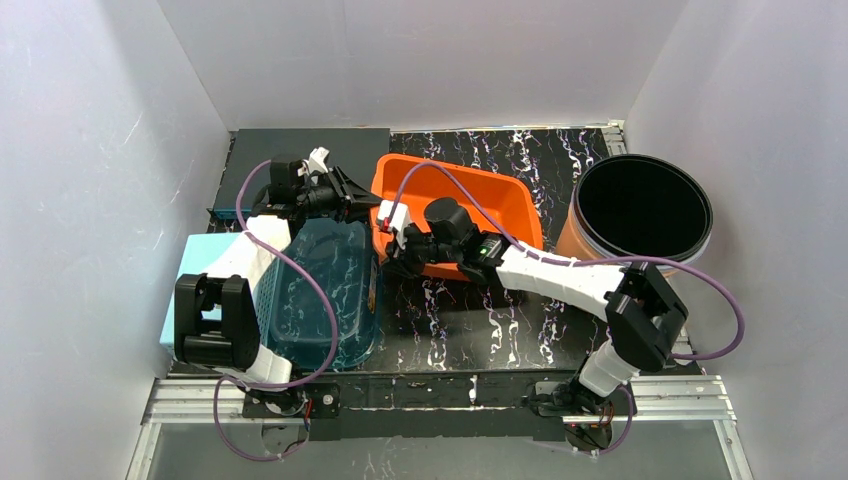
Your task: Turn the large container upside down
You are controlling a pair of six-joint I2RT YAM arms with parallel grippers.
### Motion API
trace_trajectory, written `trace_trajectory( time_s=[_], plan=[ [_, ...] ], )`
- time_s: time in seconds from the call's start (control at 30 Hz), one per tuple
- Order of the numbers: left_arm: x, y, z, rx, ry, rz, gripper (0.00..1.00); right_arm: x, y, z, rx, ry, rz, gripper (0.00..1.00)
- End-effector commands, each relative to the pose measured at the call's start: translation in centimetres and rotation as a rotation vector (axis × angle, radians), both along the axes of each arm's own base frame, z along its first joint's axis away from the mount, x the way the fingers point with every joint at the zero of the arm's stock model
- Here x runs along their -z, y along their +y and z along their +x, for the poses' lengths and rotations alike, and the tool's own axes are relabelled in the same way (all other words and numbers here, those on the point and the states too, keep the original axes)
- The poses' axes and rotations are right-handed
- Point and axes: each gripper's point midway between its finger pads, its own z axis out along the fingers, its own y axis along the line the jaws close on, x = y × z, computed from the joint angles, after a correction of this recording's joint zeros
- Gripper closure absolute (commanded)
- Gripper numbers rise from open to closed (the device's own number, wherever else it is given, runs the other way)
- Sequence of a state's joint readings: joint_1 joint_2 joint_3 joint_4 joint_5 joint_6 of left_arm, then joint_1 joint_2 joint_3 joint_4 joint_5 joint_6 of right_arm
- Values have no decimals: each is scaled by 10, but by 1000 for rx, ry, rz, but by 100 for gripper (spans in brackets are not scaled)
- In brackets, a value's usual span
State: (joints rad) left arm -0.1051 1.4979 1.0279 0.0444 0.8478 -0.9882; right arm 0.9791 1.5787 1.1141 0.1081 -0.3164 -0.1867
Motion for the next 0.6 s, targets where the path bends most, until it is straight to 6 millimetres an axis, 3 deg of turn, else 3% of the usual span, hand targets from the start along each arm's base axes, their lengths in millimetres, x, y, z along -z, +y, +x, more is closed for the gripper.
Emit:
trace_trajectory(
  time_s=[0.0,0.2,0.27,0.4,0.57],
  plan=[
    [-30,-9,-9,71,-67,-43,79,-30,6,-13,-57,-21,93,94],
    [-38,-9,-11,80,-104,-39,96,-39,2,-10,-15,-19,109,88],
    [-46,-9,-11,81,-138,-33,100,-45,-1,-7,19,-15,122,79],
    [-67,-7,-15,75,-225,-15,100,-69,-10,-3,99,-5,167,49],
    [-89,-5,-18,77,-315,6,100,-105,-29,-3,188,-7,247,29]
  ],
)
